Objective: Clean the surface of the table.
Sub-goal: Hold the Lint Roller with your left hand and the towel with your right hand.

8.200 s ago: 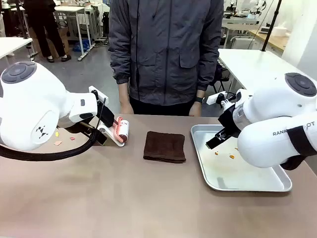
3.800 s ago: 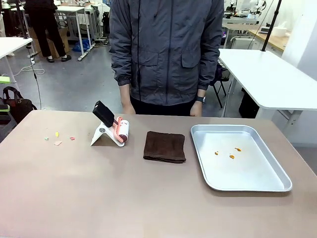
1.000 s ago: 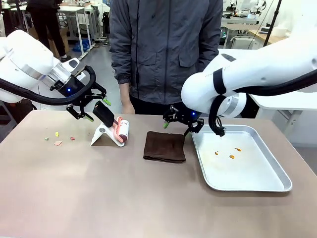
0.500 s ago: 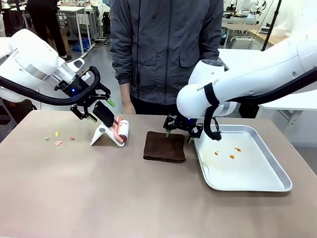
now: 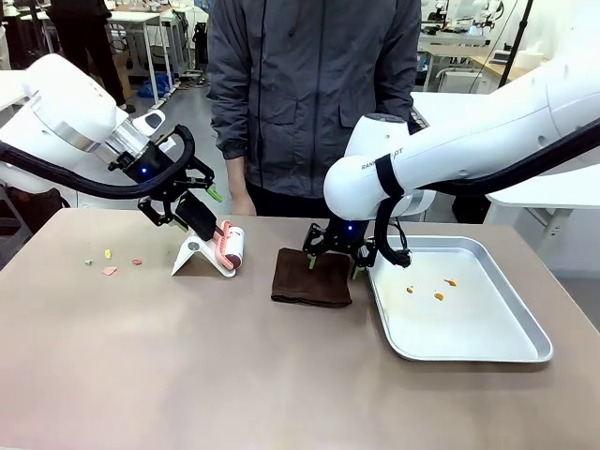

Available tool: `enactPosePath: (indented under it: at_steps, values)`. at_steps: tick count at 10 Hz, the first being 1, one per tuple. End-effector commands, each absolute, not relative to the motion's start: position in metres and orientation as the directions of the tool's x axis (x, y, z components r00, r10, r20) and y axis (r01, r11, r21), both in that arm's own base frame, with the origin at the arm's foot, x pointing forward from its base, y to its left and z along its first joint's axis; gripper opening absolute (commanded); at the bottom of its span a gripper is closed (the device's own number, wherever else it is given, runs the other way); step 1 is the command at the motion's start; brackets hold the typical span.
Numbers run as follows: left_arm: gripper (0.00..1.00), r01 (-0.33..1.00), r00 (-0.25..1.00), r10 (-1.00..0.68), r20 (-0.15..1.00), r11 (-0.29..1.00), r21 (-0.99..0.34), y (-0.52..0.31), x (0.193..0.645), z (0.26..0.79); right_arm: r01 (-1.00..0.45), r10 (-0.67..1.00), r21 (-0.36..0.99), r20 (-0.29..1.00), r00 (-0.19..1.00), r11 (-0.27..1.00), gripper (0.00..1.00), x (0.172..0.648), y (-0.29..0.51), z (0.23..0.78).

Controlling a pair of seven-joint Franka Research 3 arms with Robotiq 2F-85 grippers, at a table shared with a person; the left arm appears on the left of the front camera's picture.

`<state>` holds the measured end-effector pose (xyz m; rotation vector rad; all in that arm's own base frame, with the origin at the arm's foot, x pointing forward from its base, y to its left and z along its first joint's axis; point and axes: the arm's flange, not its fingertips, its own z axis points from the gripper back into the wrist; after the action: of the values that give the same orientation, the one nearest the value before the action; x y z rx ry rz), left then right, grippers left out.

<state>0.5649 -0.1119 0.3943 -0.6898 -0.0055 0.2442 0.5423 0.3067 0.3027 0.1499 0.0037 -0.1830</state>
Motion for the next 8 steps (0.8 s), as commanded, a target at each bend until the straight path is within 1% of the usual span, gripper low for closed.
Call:
enactPosePath:
  at_steps: [1,2,3,4,5,6,7,8]
  values:
    - [1.0,-0.238,0.967,0.243,-0.075,0.76,-0.605,-0.119,0.563,0.4,0.183,-0.184,0.103,0.004,0.983,0.978,1.0,0.549,0.314,0.301]
    - [1.0,-0.242,0.966,0.248,-0.073,0.765,-0.597,-0.121,0.563,0.399,0.184,-0.185,0.091,0.004,0.983,0.979,1.0,0.549,0.314,0.3]
    - [0.42,-0.237,0.967,0.245,-0.069,0.772,-0.59,-0.122,0.562,0.399,0.169,-0.17,0.09,0.003,0.985,0.981,0.4,0.547,0.314,0.299]
    - [0.42,-0.238,0.966,0.25,-0.062,0.778,-0.581,-0.124,0.562,0.399,0.167,-0.168,0.09,0.003,0.986,0.982,0.4,0.546,0.314,0.3]
    - [0.0,-0.238,0.966,0.251,-0.058,0.781,-0.577,-0.125,0.561,0.399,0.169,-0.17,0.095,0.001,0.985,0.981,0.0,0.546,0.315,0.301]
    - [0.39,-0.238,0.966,0.253,-0.056,0.783,-0.575,-0.123,0.561,0.399,0.17,-0.17,0.098,-0.001,0.985,0.981,0.35,0.546,0.315,0.3]
    - [0.0,-0.239,0.965,0.257,-0.053,0.781,-0.577,-0.12,0.561,0.399,0.17,-0.17,0.101,-0.006,0.985,0.98,0.0,0.546,0.315,0.3]
    - [0.0,-0.24,0.964,0.26,-0.05,0.777,-0.582,-0.115,0.561,0.399,0.167,-0.167,0.103,-0.01,0.986,0.981,0.0,0.546,0.315,0.3]
